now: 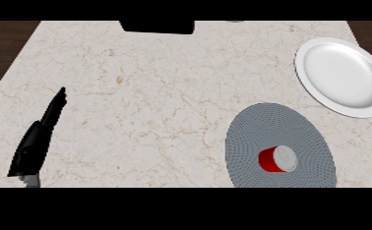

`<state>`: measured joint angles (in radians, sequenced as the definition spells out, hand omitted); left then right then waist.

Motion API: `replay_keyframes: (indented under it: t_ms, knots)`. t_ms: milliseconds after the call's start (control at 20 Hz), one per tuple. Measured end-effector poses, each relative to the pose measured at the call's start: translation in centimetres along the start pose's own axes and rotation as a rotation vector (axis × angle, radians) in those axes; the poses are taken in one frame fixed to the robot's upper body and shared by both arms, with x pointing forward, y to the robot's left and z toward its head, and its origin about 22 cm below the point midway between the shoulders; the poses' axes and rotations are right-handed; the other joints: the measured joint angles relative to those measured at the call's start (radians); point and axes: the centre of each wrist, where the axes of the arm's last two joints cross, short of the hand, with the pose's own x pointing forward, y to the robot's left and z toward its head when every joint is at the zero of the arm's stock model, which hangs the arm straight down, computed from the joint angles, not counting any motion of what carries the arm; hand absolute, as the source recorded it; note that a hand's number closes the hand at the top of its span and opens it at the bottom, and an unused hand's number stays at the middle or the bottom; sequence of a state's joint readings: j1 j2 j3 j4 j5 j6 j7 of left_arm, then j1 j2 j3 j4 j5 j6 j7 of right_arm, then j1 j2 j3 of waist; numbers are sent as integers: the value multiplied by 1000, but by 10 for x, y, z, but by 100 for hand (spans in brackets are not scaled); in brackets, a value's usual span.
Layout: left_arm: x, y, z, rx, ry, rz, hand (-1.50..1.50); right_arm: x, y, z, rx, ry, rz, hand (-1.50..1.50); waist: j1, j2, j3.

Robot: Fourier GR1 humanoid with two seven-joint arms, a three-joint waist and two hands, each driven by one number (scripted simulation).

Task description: Pick the cupcake from the placemat and place it in the plate

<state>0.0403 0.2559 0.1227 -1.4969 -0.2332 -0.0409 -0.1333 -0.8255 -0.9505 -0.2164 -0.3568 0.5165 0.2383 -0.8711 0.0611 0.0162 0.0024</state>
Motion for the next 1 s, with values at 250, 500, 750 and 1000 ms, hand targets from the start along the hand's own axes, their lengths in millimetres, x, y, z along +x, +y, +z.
replay_keyframes:
  t_ms: [250,500,750,1000]
  knots:
    - [0,1,0,1,-3,0,0,4,42,-26,103,12,-4,150,-1,2,0]
    - [3,1,-6,7,-2,5,0,9,75,-42,190,18,-20,150,-5,3,0]
    - [5,2,-6,0,-8,3,0,7,111,-44,198,129,-135,-150,-1,6,1]
    - [1,8,-5,4,-6,4,0,8,131,-46,190,185,-170,-150,-4,6,1]
